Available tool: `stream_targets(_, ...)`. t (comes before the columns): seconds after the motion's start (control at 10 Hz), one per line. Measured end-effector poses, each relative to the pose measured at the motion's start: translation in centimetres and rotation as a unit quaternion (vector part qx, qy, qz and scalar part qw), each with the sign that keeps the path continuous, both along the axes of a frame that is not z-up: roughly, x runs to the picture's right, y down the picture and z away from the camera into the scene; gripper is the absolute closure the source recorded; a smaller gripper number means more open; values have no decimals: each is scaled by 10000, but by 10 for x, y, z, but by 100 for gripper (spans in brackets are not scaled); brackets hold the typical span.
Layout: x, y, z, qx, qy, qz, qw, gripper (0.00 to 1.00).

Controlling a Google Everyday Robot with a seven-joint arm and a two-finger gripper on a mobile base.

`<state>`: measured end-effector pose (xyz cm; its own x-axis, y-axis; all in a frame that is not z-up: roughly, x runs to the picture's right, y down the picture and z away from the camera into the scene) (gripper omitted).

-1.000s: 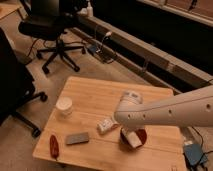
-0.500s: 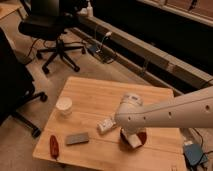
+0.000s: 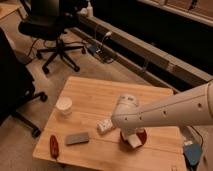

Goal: Place the white sponge in the ceramic cup

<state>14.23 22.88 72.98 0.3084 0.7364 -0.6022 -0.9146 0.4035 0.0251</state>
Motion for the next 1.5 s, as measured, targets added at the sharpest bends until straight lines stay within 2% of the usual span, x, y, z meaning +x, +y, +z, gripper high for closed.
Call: stream_targets(1.5,1,6,25,5,33,-128,9999,35)
